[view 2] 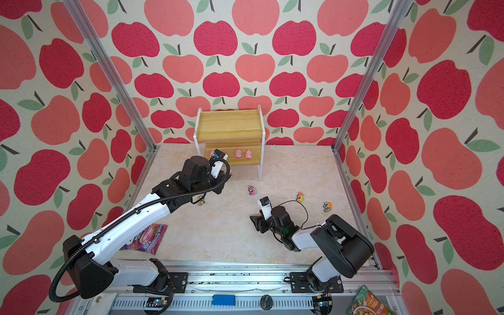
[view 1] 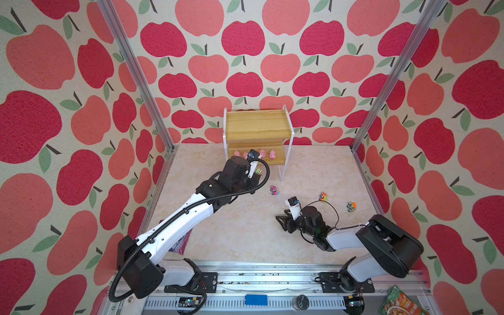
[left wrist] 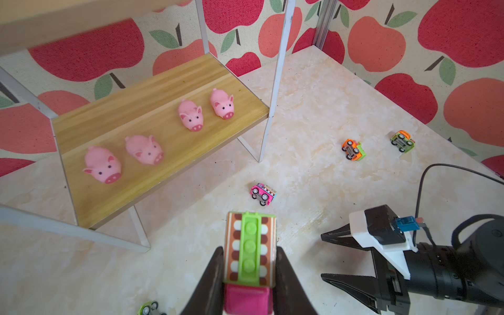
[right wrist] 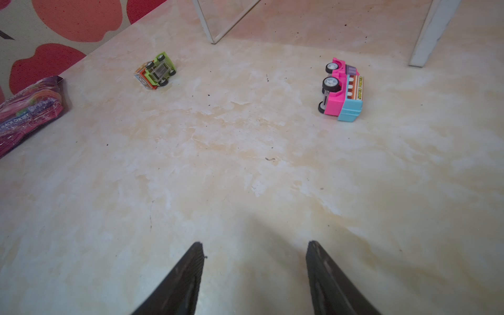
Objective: Organize plastic toys on shelves
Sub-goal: Place the plastic toy on the shelf.
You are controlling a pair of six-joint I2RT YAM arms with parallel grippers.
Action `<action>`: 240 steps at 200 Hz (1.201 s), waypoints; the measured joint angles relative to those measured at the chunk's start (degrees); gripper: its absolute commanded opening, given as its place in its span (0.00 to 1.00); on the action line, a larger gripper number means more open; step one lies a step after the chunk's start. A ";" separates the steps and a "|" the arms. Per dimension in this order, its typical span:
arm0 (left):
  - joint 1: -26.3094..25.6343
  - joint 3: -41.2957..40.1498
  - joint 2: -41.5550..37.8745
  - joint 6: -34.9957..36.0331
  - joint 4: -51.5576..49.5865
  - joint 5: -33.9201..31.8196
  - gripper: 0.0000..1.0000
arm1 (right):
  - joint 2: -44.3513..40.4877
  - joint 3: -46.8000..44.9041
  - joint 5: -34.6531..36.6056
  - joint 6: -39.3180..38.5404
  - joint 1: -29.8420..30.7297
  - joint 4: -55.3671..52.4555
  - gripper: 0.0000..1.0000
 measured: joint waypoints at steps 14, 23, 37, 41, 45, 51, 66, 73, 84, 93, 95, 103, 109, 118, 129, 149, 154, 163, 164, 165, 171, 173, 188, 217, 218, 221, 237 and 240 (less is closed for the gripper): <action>0.70 4.35 0.28 -0.46 -3.54 -0.04 0.25 | -0.09 0.02 0.48 -0.26 0.50 -0.09 0.63; 1.09 7.15 0.72 -0.85 -5.70 -0.07 0.25 | -0.35 0.04 0.98 -0.57 1.18 -0.35 0.63; 1.68 11.21 1.62 -1.07 -8.59 -0.04 0.25 | -1.07 0.35 2.03 -1.60 2.51 -1.38 0.63; 1.88 12.35 1.92 -1.11 -9.31 -0.04 0.25 | -1.36 0.55 2.32 -1.88 2.95 -1.86 0.63; 2.10 13.44 2.21 -1.25 -10.05 -0.02 0.25 | -1.68 0.79 2.62 -2.21 3.41 -2.40 0.63; 2.45 14.84 2.60 -1.29 -11.04 0.00 0.25 | -2.21 1.14 3.19 -2.75 4.00 -3.23 0.63; 3.58 18.47 3.82 -1.31 -13.44 -0.07 0.25 | -4.31 2.23 4.70 -4.20 5.55 -5.75 0.63; 4.20 19.96 4.39 -1.31 -14.40 -0.09 0.26 | -5.62 2.78 5.35 -4.85 6.16 -7.04 0.63; 5.42 22.67 5.64 -1.49 -16.06 -0.02 0.26 | -7.98 3.76 6.54 -6.03 7.08 -9.18 0.63; 6.40 24.85 6.75 -1.57 -17.22 -0.04 0.26 | -10.21 4.55 7.41 -6.99 7.67 -10.97 0.63; 6.64 25.29 7.04 -1.64 -17.44 -0.02 0.26 | -10.80 4.72 7.65 -7.30 7.80 -11.45 0.63; 7.48 27.08 8.07 -1.75 -18.34 -0.04 0.26 | -12.76 5.46 8.52 -8.24 8.24 -13.03 0.63; 8.11 28.44 8.79 -1.77 -19.04 -0.04 0.26 | -14.36 6.14 9.20 -9.07 8.55 -14.40 0.63; 9.01 30.38 9.92 -1.88 -19.91 -0.02 0.26 | -16.72 7.34 10.29 -10.47 8.90 -16.63 0.63; 9.88 32.65 11.37 -1.99 -20.81 -0.04 0.26 | -19.37 8.85 11.45 -12.15 9.09 -19.08 0.63; 11.39 37.38 14.45 -2.38 -22.67 -0.04 0.26 | -23.37 11.19 13.29 -15.19 9.18 -22.82 0.63; 11.67 38.38 15.15 -2.38 -22.97 -0.07 0.26 | -24.09 11.72 13.68 -15.89 9.18 -23.67 0.63; 12.26 40.28 16.65 -2.58 -23.54 -0.15 0.26 | -25.22 12.74 14.40 -17.38 9.18 -25.22 0.63; 12.31 40.44 16.76 -2.58 -23.58 -0.17 0.26 | -25.38 12.90 14.51 -17.57 9.18 -25.46 0.63; 12.39 40.74 16.98 -2.58 -23.74 -0.22 0.26 | -25.44 12.96 14.58 -17.68 9.18 -25.62 0.63; 12.72 41.94 17.92 -2.64 -24.15 -0.35 0.26 | -26.01 13.49 15.04 -18.56 9.18 -26.38 0.63; 12.83 42.36 18.25 -2.67 -24.24 -0.44 0.26 | -26.23 13.60 15.17 -18.80 9.18 -26.67 0.63; 13.64 44.78 20.59 -2.80 -24.87 -1.01 0.26 | -27.50 14.21 16.13 -20.96 9.18 -28.26 0.64; 15.28 50.73 25.79 -2.89 -27.26 -1.60 0.27 | -28.83 14.27 17.11 -24.04 9.18 -30.56 0.64; 15.37 51.08 26.05 -2.91 -27.39 -1.62 0.27 | -28.87 14.27 17.14 -24.15 9.18 -30.60 0.64; 15.50 51.69 26.58 -2.95 -27.52 -1.75 0.27 | -28.94 14.27 17.14 -24.37 9.18 -30.73 0.64; 16.28 55.60 29.64 -2.99 -28.83 -2.21 0.27 | -29.27 14.27 17.11 -25.42 9.18 -31.45 0.64; 16.41 56.30 30.14 -2.99 -29.14 -2.25 0.27 | -29.29 14.27 17.14 -25.53 9.18 -31.54 0.64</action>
